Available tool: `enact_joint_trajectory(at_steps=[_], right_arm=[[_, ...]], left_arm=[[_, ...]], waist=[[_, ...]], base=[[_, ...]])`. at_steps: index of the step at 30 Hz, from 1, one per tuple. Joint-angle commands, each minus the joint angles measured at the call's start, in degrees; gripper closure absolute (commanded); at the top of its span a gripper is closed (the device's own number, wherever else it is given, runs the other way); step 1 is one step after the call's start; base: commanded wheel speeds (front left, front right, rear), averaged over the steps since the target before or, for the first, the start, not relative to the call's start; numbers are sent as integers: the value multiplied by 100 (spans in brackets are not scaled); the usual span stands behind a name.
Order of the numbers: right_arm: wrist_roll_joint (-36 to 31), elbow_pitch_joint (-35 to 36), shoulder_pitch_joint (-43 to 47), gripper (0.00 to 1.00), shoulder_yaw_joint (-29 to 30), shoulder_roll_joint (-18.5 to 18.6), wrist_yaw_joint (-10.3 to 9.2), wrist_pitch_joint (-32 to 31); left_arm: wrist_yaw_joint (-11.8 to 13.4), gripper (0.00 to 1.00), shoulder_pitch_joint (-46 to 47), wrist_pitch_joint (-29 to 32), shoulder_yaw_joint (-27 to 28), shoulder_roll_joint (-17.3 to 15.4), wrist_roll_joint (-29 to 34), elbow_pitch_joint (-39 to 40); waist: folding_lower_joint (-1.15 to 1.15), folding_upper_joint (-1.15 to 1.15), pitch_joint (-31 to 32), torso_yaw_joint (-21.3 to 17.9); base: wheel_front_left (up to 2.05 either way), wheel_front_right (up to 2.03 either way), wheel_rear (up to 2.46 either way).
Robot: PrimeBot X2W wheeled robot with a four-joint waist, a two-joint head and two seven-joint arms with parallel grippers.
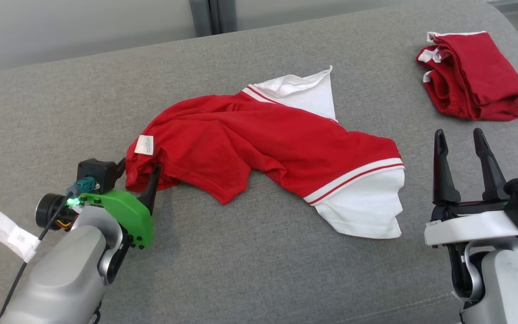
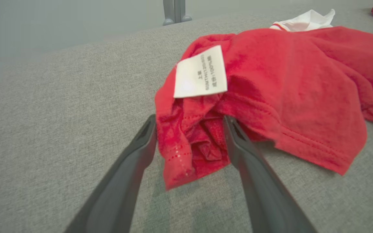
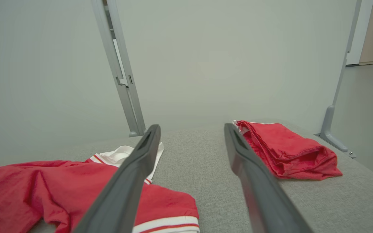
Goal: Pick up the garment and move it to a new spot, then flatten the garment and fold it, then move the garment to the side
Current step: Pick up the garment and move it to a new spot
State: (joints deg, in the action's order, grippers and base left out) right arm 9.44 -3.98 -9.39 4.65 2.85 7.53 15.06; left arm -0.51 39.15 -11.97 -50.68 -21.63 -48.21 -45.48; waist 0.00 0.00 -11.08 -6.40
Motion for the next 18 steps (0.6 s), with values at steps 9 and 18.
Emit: enact_joint_trajectory(at_steps=[9,18], right_arm=[[-167,-248,88,0,-113,8,-9,15],[-189,-652,225,0,-223,11,-9,15]], left_arm=[[218,0,-382,-323,579,3,326,675],[710,0,-1925,-324,1874,160,852,2253]], waist=[[0,0,483,283],[0,0,754,489]], base=[[0,0,0],[0,0,0]])
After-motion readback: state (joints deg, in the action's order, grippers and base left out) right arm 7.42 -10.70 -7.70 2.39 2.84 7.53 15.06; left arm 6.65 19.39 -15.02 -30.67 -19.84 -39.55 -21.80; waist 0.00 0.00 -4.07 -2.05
